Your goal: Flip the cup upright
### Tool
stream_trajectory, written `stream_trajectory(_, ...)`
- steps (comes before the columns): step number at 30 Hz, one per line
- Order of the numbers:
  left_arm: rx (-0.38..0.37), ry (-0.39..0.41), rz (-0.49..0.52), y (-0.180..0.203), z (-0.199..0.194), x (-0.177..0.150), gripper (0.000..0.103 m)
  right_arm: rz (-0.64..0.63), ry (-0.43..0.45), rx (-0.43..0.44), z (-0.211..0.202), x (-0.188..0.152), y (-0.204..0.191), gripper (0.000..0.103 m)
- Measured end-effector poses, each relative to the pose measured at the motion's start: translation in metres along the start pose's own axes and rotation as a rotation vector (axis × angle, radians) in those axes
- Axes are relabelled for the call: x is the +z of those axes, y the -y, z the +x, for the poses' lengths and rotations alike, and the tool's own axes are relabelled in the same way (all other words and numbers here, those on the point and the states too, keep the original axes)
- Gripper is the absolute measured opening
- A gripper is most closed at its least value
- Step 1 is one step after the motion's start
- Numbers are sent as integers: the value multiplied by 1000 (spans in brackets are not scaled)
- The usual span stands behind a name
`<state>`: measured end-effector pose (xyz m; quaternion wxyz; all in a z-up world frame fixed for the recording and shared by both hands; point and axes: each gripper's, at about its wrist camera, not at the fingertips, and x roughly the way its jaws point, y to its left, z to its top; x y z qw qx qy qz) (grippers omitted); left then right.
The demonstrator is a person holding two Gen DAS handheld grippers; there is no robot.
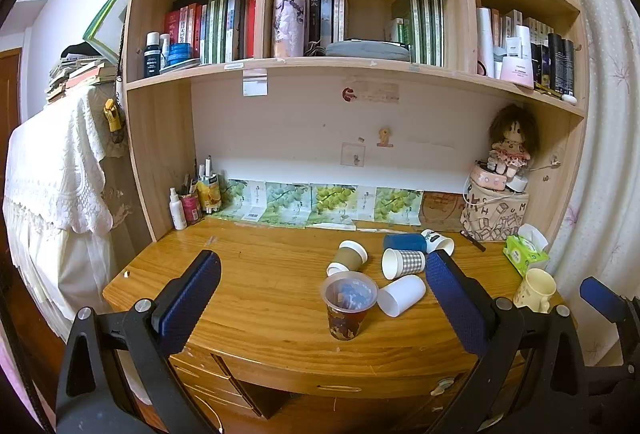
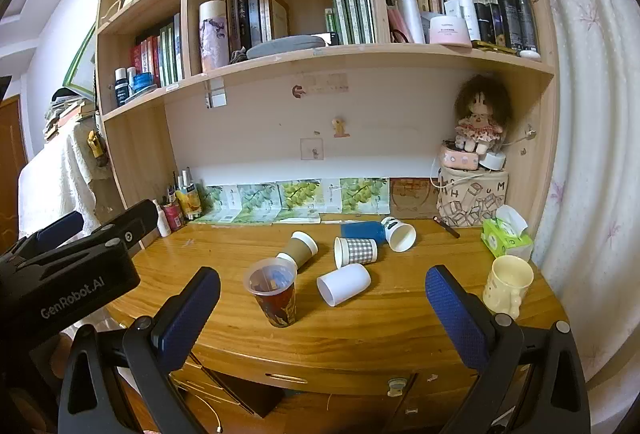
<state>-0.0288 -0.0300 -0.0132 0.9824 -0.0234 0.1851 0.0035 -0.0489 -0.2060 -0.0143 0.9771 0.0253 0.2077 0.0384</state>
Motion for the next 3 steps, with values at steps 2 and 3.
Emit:
stream_trajectory(2,6,-5,-1,-1,1,0,102,0,-2,0,0,0,0,103)
stream_trajectory(3,6,-6,-2,-2,0,0,102,1,-2,0,0,0,-1,103)
